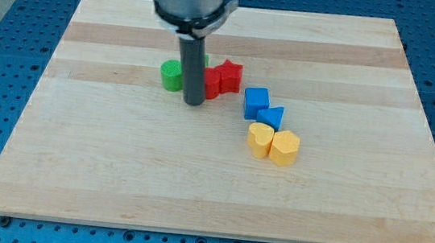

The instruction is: Move green blocks close to red blocks

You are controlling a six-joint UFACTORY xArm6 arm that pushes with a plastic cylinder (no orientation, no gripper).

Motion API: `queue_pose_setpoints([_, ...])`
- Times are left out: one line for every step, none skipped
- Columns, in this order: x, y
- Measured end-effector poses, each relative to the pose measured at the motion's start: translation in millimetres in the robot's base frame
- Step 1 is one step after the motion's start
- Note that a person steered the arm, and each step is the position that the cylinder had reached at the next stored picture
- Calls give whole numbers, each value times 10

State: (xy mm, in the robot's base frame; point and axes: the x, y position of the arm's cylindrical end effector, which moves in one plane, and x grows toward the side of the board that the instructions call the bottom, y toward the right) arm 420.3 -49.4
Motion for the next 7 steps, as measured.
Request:
queue_pose_setpoints([-35, 7])
queue_pose_setpoints([216, -38])
queue_pose_setpoints([366, -492])
queue_pose_setpoints([257, -922])
queue_pose_setpoints([-34, -1008])
queue_pose_setpoints([-35, -903])
queue_pose_setpoints([-73, -741])
